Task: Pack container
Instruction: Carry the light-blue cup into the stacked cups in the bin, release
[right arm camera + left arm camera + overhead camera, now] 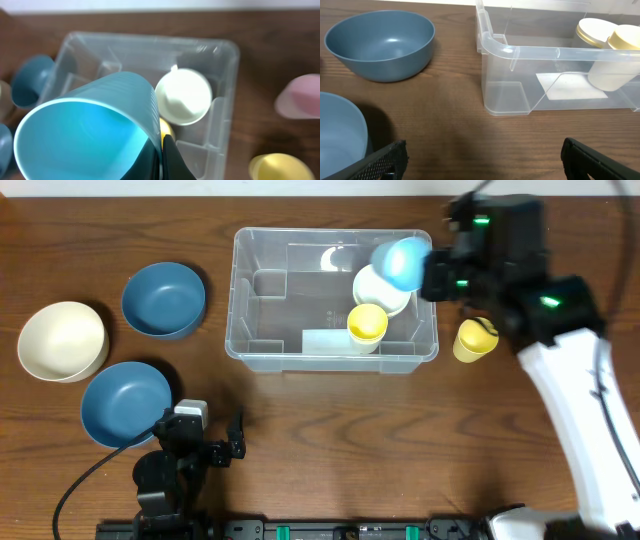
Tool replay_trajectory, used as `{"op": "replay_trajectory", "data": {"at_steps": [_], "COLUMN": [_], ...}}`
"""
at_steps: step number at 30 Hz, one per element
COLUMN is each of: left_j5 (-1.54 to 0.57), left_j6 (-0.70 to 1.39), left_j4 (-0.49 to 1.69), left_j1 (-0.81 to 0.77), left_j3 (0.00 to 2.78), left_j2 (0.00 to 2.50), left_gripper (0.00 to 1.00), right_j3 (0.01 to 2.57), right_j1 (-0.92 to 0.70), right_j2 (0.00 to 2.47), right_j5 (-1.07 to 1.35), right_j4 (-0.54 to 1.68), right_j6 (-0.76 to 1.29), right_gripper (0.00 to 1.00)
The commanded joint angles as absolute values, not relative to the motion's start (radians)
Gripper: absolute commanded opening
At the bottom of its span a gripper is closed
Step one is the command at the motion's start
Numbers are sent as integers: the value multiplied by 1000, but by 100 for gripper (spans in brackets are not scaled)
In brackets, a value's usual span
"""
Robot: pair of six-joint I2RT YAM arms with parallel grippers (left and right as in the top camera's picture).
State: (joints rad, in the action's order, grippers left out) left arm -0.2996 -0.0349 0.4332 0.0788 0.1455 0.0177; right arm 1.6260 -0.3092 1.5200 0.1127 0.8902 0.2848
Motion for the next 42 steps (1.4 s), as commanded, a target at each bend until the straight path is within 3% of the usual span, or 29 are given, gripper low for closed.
{"op": "replay_trajectory", "data": {"at_steps": [1,8,21,41,42], "left_j5": [-295,-295,-295,-295,-295], "left_j6": [-52,-52,-52,-52,-52], "left_j4": [435,435,435,435,435], "left_j1": [85,85,85,85,85], "left_j3": [126,126,126,126,126], "left_j2": [17,17,17,17,17], "left_gripper": [98,98,98,98,98], "right_j3": [1623,1623,1622,1618,1617], "right_j1": [-356,-384,-444,-446,-445], "right_j2": [1602,1721,1728,1793,1795], "right_j5": [49,49,20,-23,-23], "right_j4": [884,893,1004,1003,1005], "right_j6": [322,360,361,370,369], "right_gripper": [1,1,1,1,7]}}
